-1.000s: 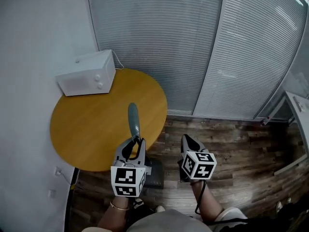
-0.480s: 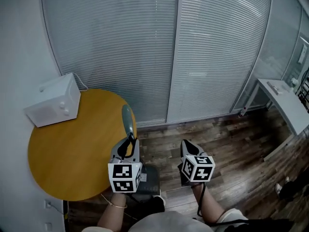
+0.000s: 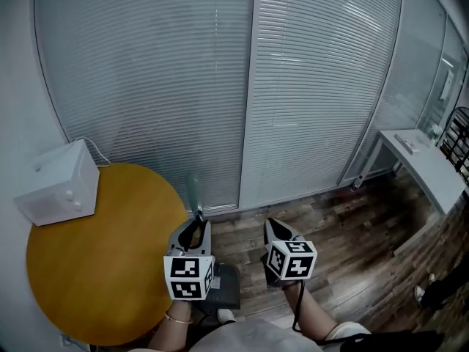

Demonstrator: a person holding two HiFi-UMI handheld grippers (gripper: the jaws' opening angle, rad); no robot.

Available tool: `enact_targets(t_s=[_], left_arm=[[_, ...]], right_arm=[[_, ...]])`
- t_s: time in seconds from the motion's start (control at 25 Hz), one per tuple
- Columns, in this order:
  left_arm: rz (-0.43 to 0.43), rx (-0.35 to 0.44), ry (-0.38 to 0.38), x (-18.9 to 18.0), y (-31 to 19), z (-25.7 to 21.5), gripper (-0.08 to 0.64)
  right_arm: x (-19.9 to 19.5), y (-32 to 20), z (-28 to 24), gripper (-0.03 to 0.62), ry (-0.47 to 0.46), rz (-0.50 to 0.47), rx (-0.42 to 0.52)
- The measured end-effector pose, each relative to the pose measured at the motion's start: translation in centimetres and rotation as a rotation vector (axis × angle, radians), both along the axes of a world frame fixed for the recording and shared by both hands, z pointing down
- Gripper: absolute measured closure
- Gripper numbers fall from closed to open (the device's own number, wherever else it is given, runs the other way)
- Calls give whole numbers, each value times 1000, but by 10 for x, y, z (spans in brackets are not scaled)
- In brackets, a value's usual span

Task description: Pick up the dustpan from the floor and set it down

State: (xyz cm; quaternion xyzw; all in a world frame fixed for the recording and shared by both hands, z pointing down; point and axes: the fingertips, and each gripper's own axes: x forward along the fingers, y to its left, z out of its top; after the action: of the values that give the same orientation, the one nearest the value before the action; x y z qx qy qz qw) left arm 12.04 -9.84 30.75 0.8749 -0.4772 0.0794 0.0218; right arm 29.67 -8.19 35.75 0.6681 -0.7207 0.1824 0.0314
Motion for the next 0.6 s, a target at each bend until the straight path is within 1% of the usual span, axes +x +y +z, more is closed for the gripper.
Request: enact_targets(t_s=[0.12, 0.4, 0.6], left_arm=[[6, -9, 5, 9, -26, 10, 474], [15, -19, 29, 27, -93, 13, 474], [14, -33, 22, 34, -132, 17, 474]], right_arm=[[1, -29, 4, 560, -29, -10, -7], [11, -95, 7, 560, -27, -22, -31], [14, -132, 12, 560, -25, -21, -38]])
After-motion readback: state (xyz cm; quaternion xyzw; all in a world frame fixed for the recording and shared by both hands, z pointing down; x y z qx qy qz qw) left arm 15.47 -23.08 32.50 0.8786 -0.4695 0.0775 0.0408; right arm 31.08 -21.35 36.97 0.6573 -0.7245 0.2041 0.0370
